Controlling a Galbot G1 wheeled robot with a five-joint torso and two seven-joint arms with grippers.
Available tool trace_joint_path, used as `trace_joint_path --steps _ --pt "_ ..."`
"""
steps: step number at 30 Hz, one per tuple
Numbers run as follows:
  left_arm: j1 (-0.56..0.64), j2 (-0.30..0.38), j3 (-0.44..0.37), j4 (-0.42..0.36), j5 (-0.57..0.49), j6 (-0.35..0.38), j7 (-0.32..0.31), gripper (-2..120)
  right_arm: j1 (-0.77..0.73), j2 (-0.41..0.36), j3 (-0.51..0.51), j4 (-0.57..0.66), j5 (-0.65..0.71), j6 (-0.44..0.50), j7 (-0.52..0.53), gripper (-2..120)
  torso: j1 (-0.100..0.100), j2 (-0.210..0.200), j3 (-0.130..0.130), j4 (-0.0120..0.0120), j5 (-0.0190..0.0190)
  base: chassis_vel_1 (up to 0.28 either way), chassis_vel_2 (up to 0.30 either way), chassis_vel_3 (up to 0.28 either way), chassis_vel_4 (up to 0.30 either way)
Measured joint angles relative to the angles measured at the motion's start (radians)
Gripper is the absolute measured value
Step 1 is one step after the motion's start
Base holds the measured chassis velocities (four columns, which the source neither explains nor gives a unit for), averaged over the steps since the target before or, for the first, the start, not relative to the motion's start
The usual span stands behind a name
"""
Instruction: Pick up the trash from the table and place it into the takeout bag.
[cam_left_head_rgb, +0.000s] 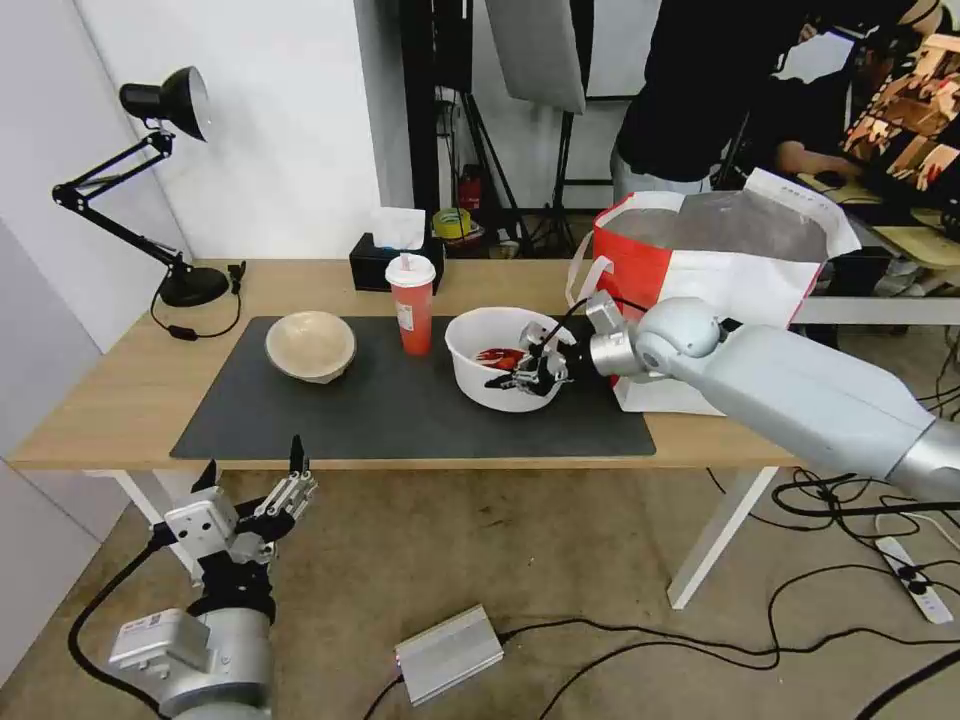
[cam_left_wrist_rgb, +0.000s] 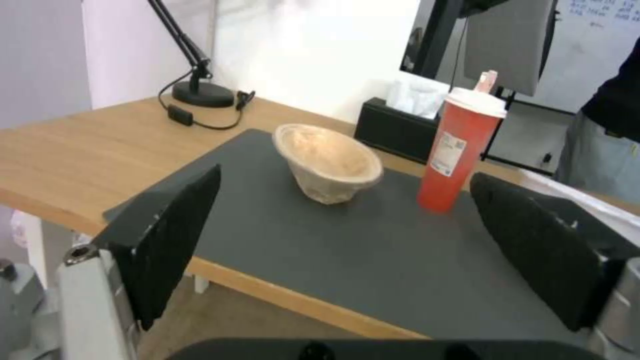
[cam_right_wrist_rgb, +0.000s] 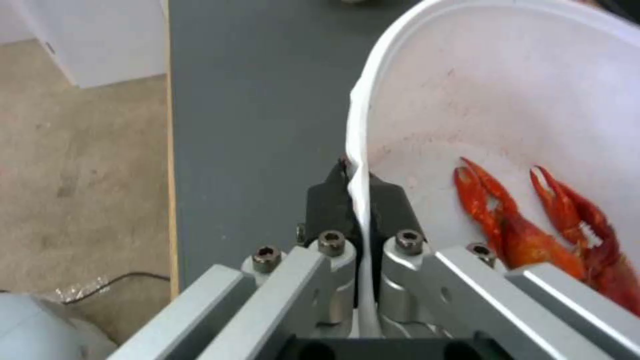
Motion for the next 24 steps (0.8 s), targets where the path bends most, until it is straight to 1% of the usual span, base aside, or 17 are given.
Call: trace_joint_path --steps 10,24 --pt "0.003 0.002 -0.001 0.0 0.0 0.0 -0.003 100 0.006 -0.026 0.037 0.034 0.046 0.003 0.001 0 0.0 0.0 0.0 0.0 0.0 0.0 0.0 0.0 0.0" --pt "0.004 0.003 0.001 0.0 0.0 0.0 -0.006 100 0.035 -0.064 0.043 0.068 0.074 0.012 -0.01 0 0.0 0.0 0.0 0.0 0.0 0.0 0.0 0.0 0.0"
